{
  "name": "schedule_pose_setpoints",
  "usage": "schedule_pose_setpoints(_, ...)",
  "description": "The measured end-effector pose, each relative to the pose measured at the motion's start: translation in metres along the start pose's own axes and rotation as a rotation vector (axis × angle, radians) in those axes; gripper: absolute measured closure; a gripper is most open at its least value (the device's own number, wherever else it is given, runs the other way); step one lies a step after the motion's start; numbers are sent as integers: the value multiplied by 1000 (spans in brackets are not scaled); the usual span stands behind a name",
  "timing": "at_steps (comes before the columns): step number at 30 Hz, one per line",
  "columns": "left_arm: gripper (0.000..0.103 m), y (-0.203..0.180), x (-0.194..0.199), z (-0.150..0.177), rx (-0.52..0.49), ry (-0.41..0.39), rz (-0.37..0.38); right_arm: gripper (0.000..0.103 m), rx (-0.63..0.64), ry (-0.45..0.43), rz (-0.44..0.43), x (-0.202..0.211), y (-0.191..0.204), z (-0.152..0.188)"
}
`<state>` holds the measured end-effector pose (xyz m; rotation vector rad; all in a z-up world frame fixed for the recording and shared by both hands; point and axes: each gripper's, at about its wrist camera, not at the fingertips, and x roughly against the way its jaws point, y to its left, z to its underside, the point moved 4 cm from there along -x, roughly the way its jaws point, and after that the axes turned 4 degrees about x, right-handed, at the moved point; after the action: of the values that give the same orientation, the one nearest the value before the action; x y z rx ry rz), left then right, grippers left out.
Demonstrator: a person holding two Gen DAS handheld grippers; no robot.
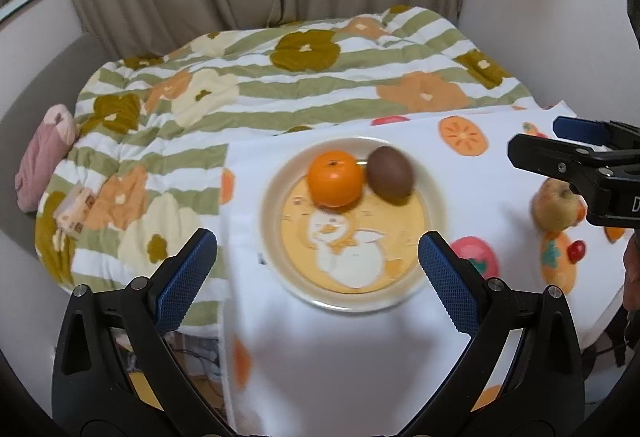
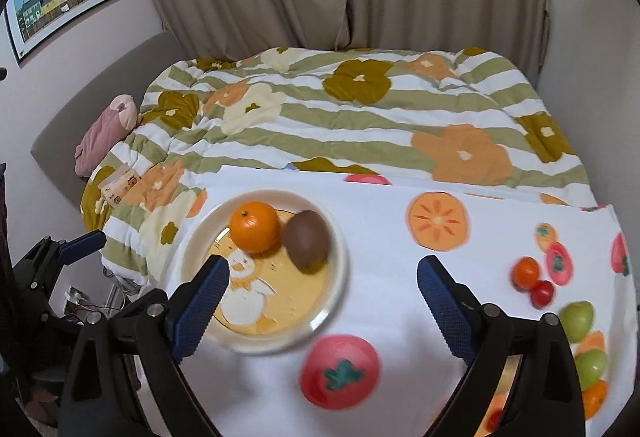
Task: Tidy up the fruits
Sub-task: 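Move both tools back to the loose fruits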
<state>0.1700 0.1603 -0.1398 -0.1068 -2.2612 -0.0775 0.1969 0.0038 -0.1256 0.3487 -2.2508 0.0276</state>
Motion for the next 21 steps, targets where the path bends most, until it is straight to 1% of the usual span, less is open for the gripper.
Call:
schedule_pose_setpoints(4, 0, -29, 7, 0, -6, -8, 29, 9, -16, -10, 36, 24, -27, 15)
schedule_pose_setpoints(13, 0, -113, 18, -3, -95, -34, 102, 9, -98, -45, 98, 72, -98, 50)
schedule_pose_setpoints(16, 0, -145, 16, -1, -120, -33, 139, 9, -120, -45, 130, 83, -126, 63)
schedule_pose_setpoints(21, 0, -191, 4, 5, -148, -17, 176, 9, -161, -38, 159, 96, -171, 86)
